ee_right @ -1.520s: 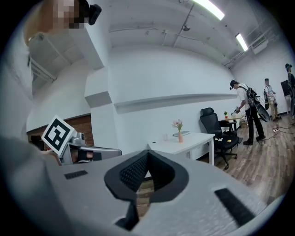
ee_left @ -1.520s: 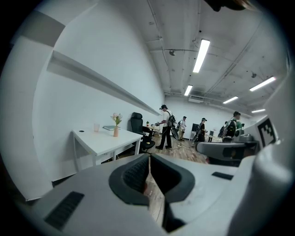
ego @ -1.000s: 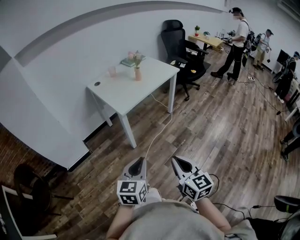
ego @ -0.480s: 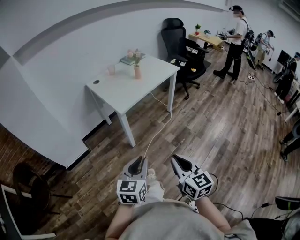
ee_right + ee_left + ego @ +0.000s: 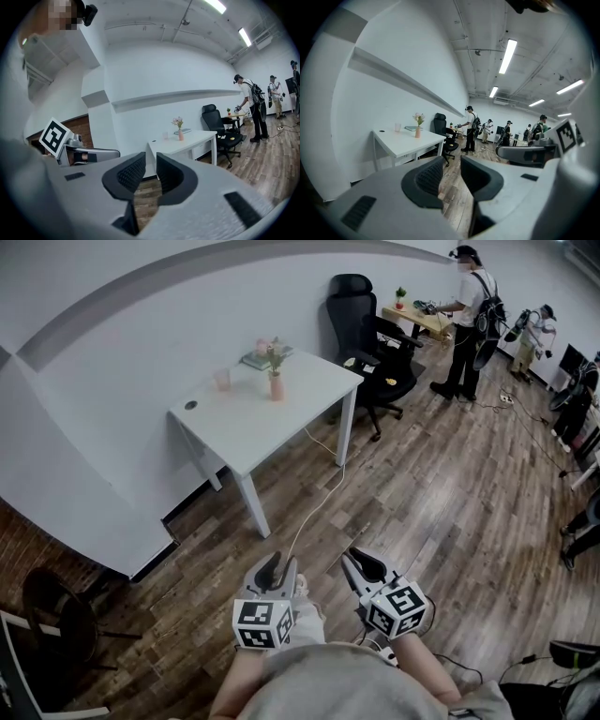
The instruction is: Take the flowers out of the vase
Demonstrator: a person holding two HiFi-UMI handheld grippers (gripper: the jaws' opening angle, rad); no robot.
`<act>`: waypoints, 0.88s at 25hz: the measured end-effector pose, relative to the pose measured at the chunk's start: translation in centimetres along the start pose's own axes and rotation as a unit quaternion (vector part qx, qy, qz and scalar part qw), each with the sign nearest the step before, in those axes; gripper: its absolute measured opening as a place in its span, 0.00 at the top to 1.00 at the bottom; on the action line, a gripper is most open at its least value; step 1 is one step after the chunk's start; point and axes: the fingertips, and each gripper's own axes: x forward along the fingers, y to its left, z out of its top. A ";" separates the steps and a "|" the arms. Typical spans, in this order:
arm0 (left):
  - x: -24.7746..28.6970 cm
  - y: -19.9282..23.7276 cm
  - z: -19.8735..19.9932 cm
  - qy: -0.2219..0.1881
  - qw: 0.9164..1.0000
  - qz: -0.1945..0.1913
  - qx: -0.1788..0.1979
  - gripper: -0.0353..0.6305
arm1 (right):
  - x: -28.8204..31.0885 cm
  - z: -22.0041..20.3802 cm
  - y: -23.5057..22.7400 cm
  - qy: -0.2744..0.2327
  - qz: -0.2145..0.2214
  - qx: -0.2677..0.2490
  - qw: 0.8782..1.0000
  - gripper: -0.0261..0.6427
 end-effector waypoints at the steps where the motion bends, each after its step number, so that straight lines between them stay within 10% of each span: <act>1: 0.6 0.5 0.2 0.000 1.000 0.001 -0.001 0.79 | 0.7 0.1 -0.4 0.001 0.000 0.000 1.000 0.85; 22: 16.7 11.8 7.0 0.000 1.000 0.014 -0.001 0.77 | 18.4 5.7 -9.9 0.011 -0.004 -0.008 1.000 0.70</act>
